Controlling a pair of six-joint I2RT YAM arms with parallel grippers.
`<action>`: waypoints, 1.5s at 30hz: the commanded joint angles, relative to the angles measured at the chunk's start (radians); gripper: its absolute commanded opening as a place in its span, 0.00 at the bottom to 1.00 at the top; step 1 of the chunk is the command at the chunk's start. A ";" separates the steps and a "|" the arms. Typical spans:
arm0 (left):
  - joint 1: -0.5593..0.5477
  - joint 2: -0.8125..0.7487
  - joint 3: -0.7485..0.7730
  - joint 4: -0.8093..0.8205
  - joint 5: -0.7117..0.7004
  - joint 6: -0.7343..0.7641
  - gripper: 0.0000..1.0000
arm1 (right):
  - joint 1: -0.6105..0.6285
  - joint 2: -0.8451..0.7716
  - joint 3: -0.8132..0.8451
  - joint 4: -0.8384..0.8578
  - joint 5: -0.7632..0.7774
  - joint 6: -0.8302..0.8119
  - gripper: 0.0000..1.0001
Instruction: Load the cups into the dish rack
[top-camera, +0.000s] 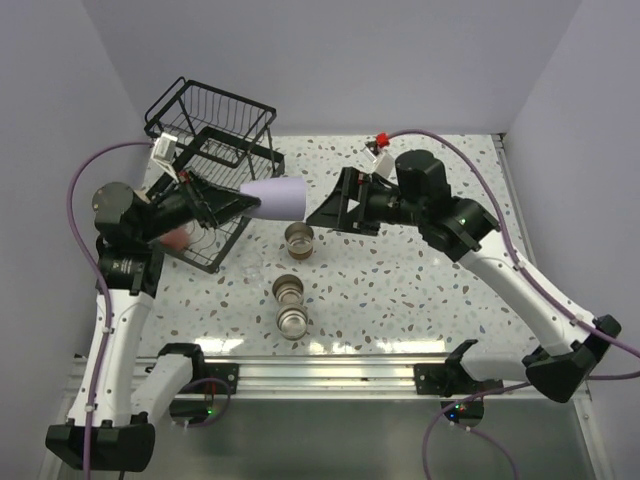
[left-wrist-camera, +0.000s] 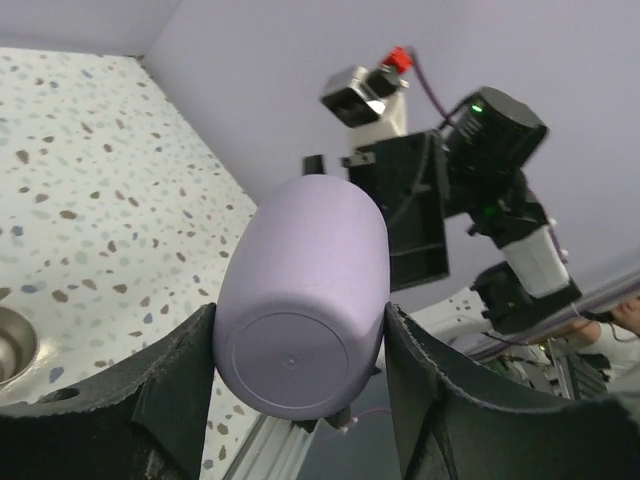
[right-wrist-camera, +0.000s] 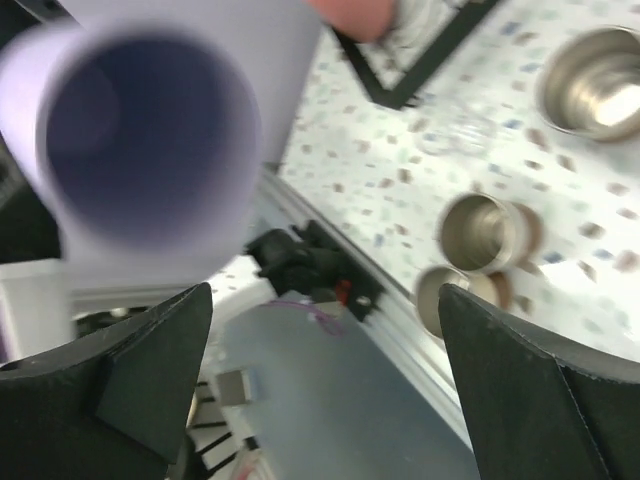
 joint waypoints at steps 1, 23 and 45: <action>0.005 0.067 0.114 -0.314 -0.156 0.248 0.00 | -0.005 -0.082 0.051 -0.316 0.196 -0.172 0.98; 0.003 0.297 0.197 -0.897 -1.206 0.666 0.00 | -0.005 -0.255 0.036 -0.604 0.429 -0.280 0.98; 0.002 0.432 0.093 -0.721 -1.210 0.678 0.00 | -0.005 -0.315 0.043 -0.736 0.481 -0.277 0.98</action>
